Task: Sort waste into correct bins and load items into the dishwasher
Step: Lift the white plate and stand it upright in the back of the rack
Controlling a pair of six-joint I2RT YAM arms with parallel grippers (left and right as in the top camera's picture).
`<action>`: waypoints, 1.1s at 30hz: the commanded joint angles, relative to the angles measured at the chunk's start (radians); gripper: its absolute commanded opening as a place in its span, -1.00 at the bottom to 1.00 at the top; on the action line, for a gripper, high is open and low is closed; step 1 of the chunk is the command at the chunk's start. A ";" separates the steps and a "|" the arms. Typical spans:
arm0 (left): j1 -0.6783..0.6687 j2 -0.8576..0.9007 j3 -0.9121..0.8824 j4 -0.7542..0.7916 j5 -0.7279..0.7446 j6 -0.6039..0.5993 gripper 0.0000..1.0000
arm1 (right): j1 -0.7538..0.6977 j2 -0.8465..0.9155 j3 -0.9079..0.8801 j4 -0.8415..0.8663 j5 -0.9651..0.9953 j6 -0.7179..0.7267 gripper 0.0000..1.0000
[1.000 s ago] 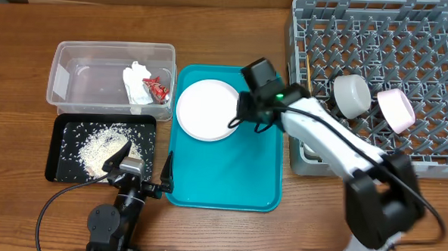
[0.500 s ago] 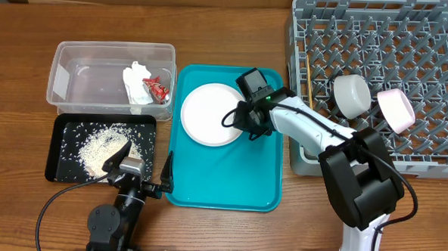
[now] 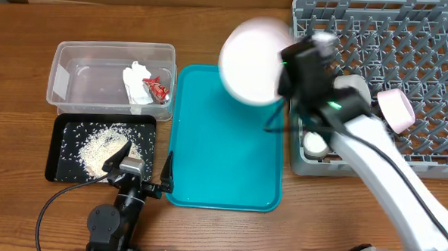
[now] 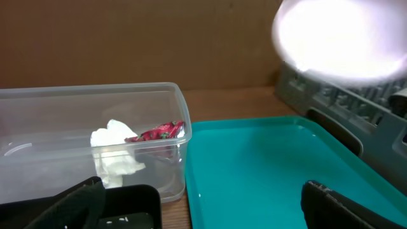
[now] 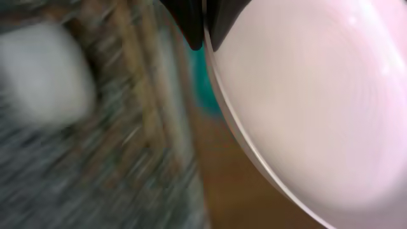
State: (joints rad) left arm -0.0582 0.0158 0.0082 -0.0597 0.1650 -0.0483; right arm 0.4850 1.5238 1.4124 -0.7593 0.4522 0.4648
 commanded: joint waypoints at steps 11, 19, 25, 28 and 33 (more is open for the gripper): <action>0.006 -0.010 -0.003 0.000 0.011 0.016 1.00 | -0.105 0.014 0.020 0.208 0.758 -0.265 -0.92; 0.006 -0.010 -0.003 0.000 0.011 0.016 1.00 | -0.200 0.173 0.020 0.426 0.643 -0.447 -0.92; 0.006 -0.010 -0.003 0.000 0.011 0.016 1.00 | -0.230 0.283 0.020 0.497 0.618 -0.447 -0.92; 0.006 -0.010 -0.003 0.000 0.011 0.016 1.00 | -0.235 0.322 0.020 0.533 0.610 -0.449 -0.92; 0.006 -0.010 -0.003 0.000 0.011 0.016 1.00 | -0.240 0.353 0.020 0.557 0.554 -0.473 -0.92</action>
State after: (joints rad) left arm -0.0582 0.0158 0.0082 -0.0593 0.1650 -0.0483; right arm 0.2550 1.8717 1.4311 -0.2180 1.0313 0.0021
